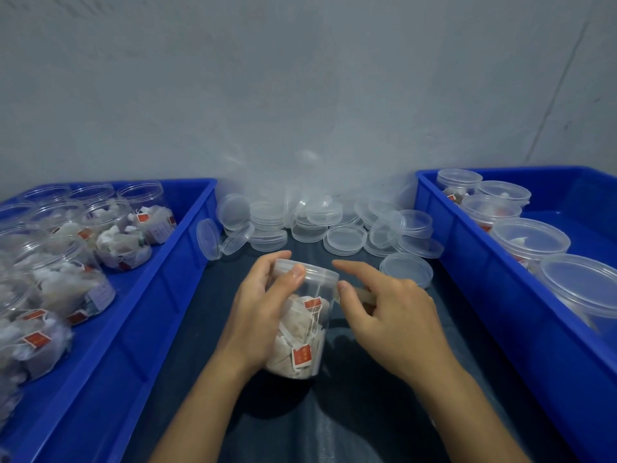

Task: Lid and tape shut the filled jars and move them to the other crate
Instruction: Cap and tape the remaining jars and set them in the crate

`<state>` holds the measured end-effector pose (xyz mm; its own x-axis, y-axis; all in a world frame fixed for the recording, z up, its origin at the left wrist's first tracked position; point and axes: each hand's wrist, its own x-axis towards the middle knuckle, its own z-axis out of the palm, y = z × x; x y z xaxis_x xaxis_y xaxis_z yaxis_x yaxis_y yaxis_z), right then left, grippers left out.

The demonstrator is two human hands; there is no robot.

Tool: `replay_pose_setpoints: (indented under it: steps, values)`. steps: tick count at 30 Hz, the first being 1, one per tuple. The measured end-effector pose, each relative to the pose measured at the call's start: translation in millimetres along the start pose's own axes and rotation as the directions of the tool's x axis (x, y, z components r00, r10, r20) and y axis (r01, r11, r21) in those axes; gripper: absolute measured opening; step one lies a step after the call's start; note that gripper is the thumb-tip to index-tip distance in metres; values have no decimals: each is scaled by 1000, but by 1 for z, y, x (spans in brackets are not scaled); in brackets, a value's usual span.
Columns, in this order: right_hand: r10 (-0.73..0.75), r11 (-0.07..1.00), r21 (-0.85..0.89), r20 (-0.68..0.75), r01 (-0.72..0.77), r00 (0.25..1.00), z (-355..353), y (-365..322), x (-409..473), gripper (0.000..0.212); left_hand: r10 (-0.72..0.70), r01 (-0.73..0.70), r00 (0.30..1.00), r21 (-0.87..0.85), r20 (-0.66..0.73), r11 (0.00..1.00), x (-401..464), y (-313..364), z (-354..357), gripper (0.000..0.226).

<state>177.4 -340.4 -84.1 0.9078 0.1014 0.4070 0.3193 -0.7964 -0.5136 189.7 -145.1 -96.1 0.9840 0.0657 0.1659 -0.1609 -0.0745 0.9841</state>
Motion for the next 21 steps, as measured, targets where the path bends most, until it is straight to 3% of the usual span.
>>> replay_pose_setpoints:
  steps: [9, 11, 14, 17, 21]
  values:
    - [8, 1000, 26, 78, -10, 997, 0, 3, 0, 43, -26, 22, 996, 50, 90, 999, -1, -2, -3, 69]
    - [-1, 1000, 21, 63, 0, 998, 0, 2, -1, 41, -40, 23, 995, 180, 89, 983, -2, 1, 0, 70]
    - [-32, 999, -13, 36, 33, 999, 1, -2, -2, 33, 3, 21, 999, 470, -50, 882, -3, 8, 2, 77]
    - [-49, 999, -15, 19, 50, 999, 2, -8, -4, 31, 84, 0, 988, 550, -127, 835, -7, 14, 4, 82]
    - [-54, 998, -10, 16, 54, 998, 2, -13, -7, 39, 81, -4, 993, 675, -84, 738, -14, 16, 9, 95]
